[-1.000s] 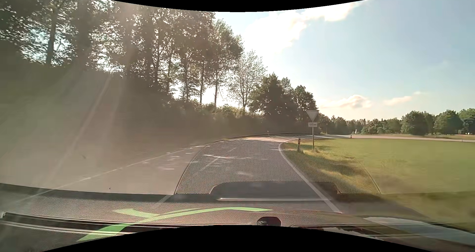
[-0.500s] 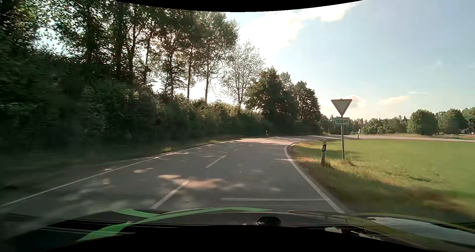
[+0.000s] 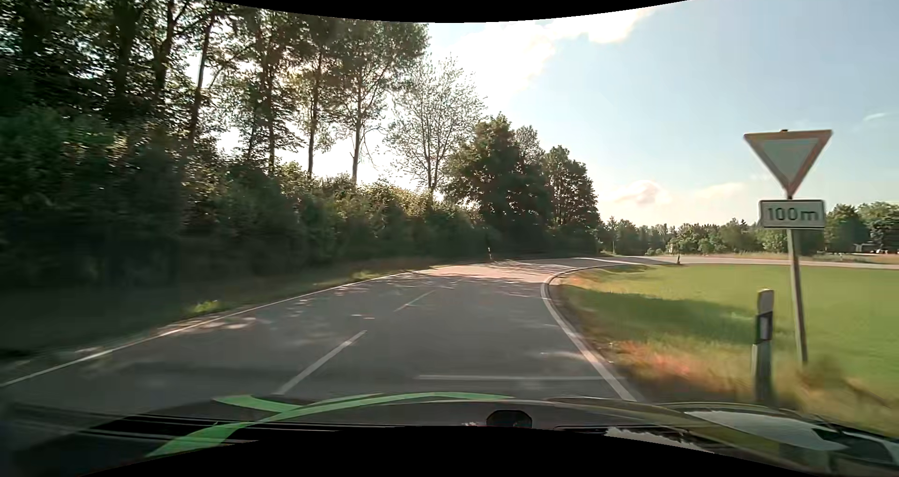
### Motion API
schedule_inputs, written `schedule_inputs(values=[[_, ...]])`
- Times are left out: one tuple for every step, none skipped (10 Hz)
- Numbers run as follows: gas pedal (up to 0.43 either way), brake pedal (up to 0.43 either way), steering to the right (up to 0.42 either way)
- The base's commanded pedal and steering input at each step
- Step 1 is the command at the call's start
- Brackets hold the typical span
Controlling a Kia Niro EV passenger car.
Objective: Follow the waypoints while adhering to traffic rules and regulations
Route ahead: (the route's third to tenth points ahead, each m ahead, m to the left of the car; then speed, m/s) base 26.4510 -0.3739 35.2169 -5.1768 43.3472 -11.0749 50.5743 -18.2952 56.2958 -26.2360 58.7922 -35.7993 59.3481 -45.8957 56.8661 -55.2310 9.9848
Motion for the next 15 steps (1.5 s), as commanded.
schedule_inputs(values=[[0.020,0.000,0.042],[0.039,0.000,0.042],[0.059,0.000,0.042],[0.067,0.000,0.041],[0.067,0.000,0.045],[0.079,0.000,0.049],[0.098,0.000,0.050],[0.110,0.000,0.051],[0.118,0.000,0.052],[0.118,0.000,0.054],[0.130,0.000,0.057],[0.130,0.000,0.060],[0.130,0.000,0.061],[0.130,0.000,0.063],[0.130,0.000,0.064]])
